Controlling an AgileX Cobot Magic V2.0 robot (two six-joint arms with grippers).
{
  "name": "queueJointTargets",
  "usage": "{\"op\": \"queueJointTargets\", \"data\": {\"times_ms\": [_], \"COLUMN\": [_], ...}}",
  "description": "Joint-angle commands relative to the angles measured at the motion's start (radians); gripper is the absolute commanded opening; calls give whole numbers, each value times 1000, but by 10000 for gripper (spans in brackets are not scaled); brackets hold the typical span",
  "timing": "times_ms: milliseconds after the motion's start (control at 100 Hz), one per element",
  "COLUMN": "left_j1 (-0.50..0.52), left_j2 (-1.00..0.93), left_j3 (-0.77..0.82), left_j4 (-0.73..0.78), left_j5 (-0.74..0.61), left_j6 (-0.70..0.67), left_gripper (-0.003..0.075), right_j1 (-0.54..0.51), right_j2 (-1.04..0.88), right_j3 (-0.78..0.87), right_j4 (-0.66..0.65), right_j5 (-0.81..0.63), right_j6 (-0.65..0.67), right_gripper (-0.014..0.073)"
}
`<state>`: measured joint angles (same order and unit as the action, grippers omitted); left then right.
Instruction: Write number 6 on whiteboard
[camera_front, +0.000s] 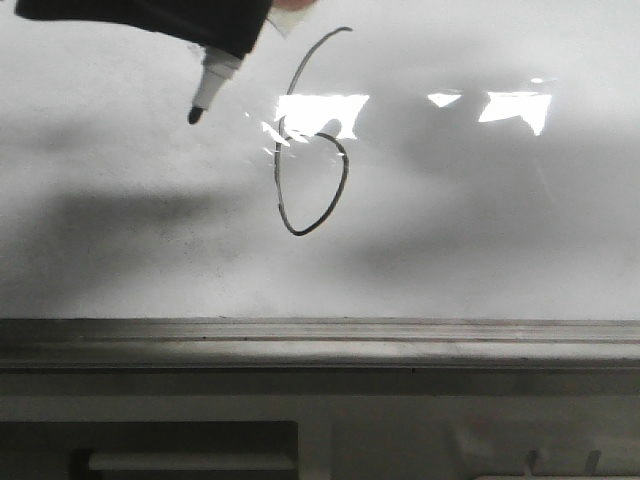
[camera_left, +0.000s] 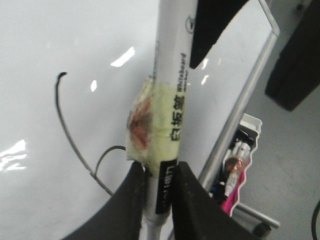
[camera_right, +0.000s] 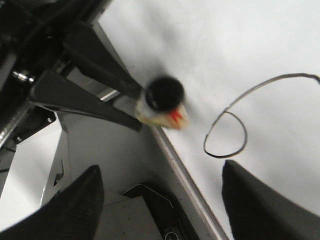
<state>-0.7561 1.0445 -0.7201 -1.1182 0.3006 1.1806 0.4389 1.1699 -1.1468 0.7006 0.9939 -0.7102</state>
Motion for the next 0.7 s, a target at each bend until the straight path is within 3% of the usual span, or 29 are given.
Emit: {"op": "queueJointTargets", "data": {"times_ms": [0,180,360,550,690], "left_j1": [-3,-3,-3,-3,-3], "left_j2": [-68,-210,-244,-171,-106], "left_j3": [5,135,252,250,223], "left_j4": [-35,-122,-288,-261,-252], "left_j5": [-110,-289,-447,-523,-503], "left_j6": [-86,-252,-253,-251,-251], "left_gripper": [-20,-20,-20,-20,-20], "right_j1": [-49,-146,-161,-161,-161], "right_j2": [-56,-160,-250,-271,-271], "right_j3": [-24,82,230,311,317], "right_j4": [29,22,29,29,29], "right_j5": [-4,-20,-123,-142,-142], "right_j6": [9,12,12,12,12], "right_gripper": [458,458,458,458,458]}}
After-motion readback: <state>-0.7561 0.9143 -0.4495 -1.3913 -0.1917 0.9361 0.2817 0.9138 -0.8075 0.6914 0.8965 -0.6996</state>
